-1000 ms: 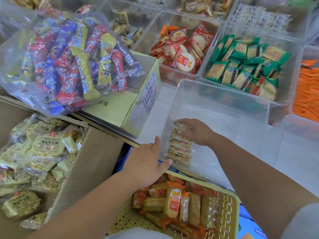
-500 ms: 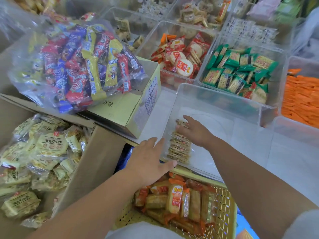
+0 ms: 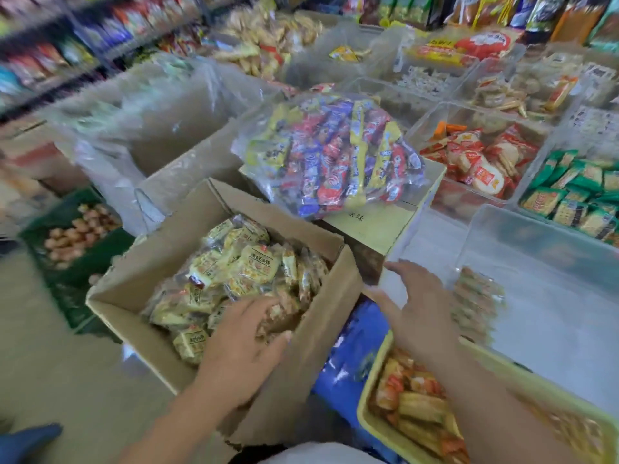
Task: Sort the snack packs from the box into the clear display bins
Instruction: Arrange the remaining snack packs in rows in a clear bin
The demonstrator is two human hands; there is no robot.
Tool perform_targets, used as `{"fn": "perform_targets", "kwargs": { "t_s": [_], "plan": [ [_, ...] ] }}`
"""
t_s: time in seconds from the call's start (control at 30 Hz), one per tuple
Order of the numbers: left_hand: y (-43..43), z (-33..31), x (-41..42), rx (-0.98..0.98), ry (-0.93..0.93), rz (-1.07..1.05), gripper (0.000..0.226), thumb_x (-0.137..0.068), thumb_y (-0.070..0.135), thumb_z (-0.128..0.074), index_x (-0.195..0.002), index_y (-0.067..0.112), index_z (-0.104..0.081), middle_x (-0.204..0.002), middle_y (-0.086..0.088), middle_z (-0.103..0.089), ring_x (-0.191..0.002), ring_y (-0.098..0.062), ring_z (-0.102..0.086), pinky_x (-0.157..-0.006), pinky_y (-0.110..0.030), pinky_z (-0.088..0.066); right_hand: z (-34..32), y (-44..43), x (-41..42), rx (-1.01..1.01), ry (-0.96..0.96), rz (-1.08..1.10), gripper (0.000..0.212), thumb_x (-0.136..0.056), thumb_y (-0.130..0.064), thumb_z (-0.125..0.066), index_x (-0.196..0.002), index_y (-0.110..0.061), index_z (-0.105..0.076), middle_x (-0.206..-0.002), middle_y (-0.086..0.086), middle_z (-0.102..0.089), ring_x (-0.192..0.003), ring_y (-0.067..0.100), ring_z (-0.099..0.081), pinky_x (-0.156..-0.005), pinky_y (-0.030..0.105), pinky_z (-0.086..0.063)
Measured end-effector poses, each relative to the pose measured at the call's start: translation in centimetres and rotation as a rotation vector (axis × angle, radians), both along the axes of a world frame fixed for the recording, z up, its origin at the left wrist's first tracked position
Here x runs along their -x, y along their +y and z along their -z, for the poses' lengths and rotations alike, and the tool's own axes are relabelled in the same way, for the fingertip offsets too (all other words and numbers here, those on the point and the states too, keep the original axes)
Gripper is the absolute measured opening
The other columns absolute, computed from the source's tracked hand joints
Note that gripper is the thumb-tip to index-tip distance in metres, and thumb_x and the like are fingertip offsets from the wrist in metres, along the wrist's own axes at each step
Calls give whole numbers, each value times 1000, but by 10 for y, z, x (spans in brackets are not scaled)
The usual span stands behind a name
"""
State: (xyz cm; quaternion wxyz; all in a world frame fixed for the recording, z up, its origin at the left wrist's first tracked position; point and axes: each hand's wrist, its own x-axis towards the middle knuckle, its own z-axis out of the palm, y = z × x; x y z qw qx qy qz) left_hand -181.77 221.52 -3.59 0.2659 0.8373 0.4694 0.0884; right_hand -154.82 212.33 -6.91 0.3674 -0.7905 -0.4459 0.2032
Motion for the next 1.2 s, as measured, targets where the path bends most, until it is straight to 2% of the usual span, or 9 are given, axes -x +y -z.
{"fn": "perform_targets", "kwargs": {
  "t_s": [0.1,0.17,0.2,0.3,0.47,0.73,0.93,1.1,1.2],
  "plan": [
    [39,10,49,50,101,-164,58,-91,44,-70,-144,32,-50,-143,2,-52,-122,-18,-53,-108,-37,-42,-10,20,75,5,-150,-217,57,-86,-65,-49,-133,-34,-58,-147,-1,-48,-144,26,-31,-119,48,-26],
    [68,17,73,115,143,-248,65,-91,49,-68,-148,31,-44,-150,-4,-48,-114,-26,-61,-105,-44,-47,-8,34,118,84,-245,-293,62,-84,-71,-42,-135,-38,-56,-153,-4,-41,-149,26,-19,-118,52,-19],
    [84,20,83,143,152,-271,69,-91,53,-67,-151,30,-41,-153,-5,-44,-119,-29,-60,-106,-46,-47,-5,41,136,161,-280,-326,64,-84,-74,-39,-137,-40,-53,-157,-6,-36,-152,24,-12,-119,53,-14],
    [130,32,103,178,137,-281,76,-91,57,-66,-154,26,-36,-155,-8,-42,-136,-31,-49,-109,-45,-44,10,56,175,371,-325,-319,62,-86,-78,-37,-137,-45,-51,-162,-15,-25,-153,21,-1,-121,59,-4],
    [186,45,101,262,103,-245,84,-85,69,-64,-155,37,-31,-154,-8,-39,-129,-32,-53,-101,-44,-46,19,62,201,474,-466,-147,68,-80,-82,-25,-124,-44,-62,-143,-21,-48,-147,20,-16,-121,55,-12],
    [201,57,56,353,100,-177,101,-62,95,-54,-143,34,-53,-149,-11,-41,-129,-37,-53,-106,-55,-47,18,64,207,529,-529,-92,55,-81,-71,-37,-106,-36,-71,-121,-21,-59,-140,18,-30,-118,45,-26],
    [207,56,31,278,366,-29,135,-45,109,-42,-150,24,-49,-161,-12,-37,-146,-40,-37,-113,-55,-39,14,65,207,564,-556,-104,56,-82,-70,-34,-102,-33,-71,-121,-20,-58,-139,17,-29,-115,42,-29],
    [205,62,28,167,449,48,106,-57,91,-69,-134,19,-60,-148,-12,-47,-135,-36,-47,-107,-49,-46,13,65,207,550,-551,-95,54,-81,-70,-37,-99,-33,-71,-116,-20,-59,-138,18,-31,-114,42,-32],
    [205,63,33,210,394,45,104,-58,83,-77,-135,14,-60,-152,-12,-41,-136,-36,-48,-107,-48,-49,14,64,206,551,-555,-98,54,-81,-71,-37,-97,-33,-71,-114,-20,-59,-137,17,-30,-114,41,-32]
  ]
}}
